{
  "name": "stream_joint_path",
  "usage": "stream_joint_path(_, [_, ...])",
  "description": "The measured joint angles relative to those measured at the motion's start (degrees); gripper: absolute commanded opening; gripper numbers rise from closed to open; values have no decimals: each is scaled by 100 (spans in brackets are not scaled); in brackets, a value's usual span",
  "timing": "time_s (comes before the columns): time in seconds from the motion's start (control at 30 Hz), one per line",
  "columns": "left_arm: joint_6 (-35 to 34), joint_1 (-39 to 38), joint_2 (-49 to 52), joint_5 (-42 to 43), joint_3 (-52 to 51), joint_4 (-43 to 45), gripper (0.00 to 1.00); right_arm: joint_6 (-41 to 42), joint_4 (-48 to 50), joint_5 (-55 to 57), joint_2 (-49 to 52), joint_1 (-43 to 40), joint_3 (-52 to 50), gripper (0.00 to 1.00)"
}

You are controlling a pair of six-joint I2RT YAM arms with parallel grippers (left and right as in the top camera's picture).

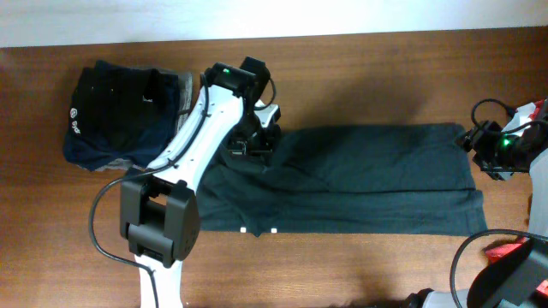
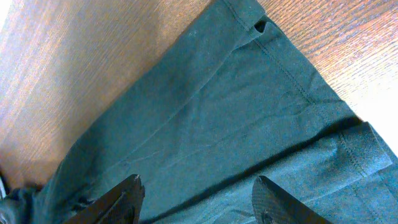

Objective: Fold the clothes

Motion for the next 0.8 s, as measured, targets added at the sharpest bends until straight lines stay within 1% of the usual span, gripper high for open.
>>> stream_joint_path(0.2, [-170, -164, 0, -328, 0, -409, 1, -11, 0, 0, 0, 0, 0, 61])
stream_joint_path(0.3, [-214, -175, 0, -389, 0, -439, 1, -11, 26, 0, 0, 0, 0, 62])
stream_joint_path(0.37, [-216, -179, 0, -455, 0, -407, 1, -15, 184, -2, 0, 0, -2, 67])
stream_joint_path(0.5, [-232, -177, 0, -498, 0, -378, 0, -11, 756, -2, 72, 0, 0, 68])
stream_joint_path(0.63, [-232, -177, 0, -518, 0, -352, 1, 55, 1357, 46, 638, 0, 0, 67])
stream_joint_path(0.8, [-234, -177, 0, -520, 0, -275, 0, 328, 2151, 101, 1742, 0, -4, 67])
